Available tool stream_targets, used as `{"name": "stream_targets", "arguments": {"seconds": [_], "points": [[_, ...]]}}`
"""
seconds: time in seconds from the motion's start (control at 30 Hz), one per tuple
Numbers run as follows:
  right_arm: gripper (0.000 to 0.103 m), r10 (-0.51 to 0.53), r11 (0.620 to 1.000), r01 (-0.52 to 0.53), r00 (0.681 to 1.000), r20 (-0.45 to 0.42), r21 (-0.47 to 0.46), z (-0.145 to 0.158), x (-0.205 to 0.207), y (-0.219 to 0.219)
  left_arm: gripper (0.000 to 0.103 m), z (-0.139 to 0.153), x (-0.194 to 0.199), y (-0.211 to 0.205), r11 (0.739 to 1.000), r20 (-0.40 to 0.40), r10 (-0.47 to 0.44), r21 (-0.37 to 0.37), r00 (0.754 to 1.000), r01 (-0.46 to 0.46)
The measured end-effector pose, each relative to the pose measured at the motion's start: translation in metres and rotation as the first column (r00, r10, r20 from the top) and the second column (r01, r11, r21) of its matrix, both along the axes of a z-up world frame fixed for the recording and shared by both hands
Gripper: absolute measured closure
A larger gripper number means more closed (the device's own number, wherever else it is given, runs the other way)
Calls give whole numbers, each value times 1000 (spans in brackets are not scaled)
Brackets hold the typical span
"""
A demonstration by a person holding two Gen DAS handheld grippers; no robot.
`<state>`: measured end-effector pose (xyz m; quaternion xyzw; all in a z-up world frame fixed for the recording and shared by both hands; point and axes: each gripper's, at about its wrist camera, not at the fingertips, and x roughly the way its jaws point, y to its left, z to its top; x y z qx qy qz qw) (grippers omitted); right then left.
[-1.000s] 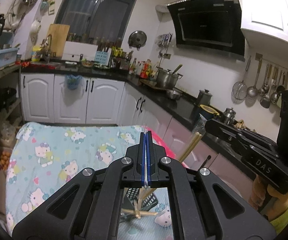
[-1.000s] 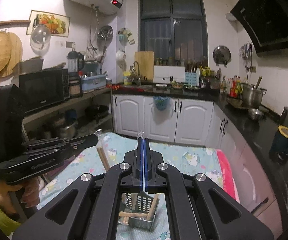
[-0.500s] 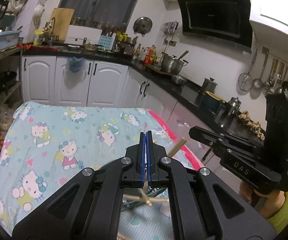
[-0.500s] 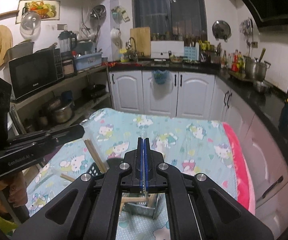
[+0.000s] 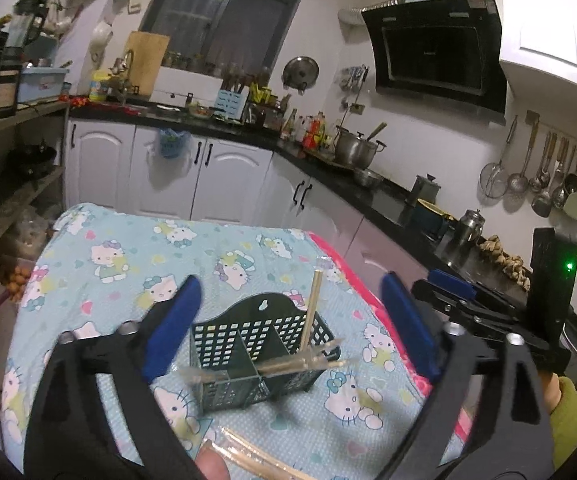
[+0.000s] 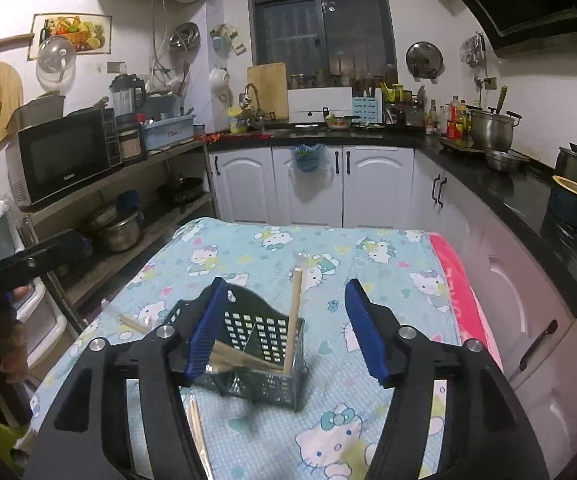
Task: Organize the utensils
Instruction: 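Lower the chopstick into the green holder with the right tool and open, then move both open tools back over the chopstick pile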
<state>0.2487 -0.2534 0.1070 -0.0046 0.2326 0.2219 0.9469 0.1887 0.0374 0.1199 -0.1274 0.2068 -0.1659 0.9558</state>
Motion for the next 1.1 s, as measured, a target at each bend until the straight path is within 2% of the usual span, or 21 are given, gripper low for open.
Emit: {"name": "stream_targets", "arguments": {"seconds": [0.2,0.27,0.4,0.73,1.1], "points": [[35,-9,1000,8,999,31,27,0,-27,-18,11,-1,-25,5,1000,15,15,-2,1000,-15],[29,-17,999,16,999,40,38,0,-35,-23,11,-4,-32,7,1000,15,14,-5,1000,-13],[29,-13,999,11,999,50,44,0,-53,-29,11,-17,-48,9,1000,6,20,-7,1000,-20],[28,-2,999,0,999,42,39,-10,-84,-30,11,-49,-66,19,999,-80,37,-30,996,-39],[28,48,999,-48,999,6,0,-26,-101,-13,11,-67,-75,15,999,-132,53,8,990,-52]]}}
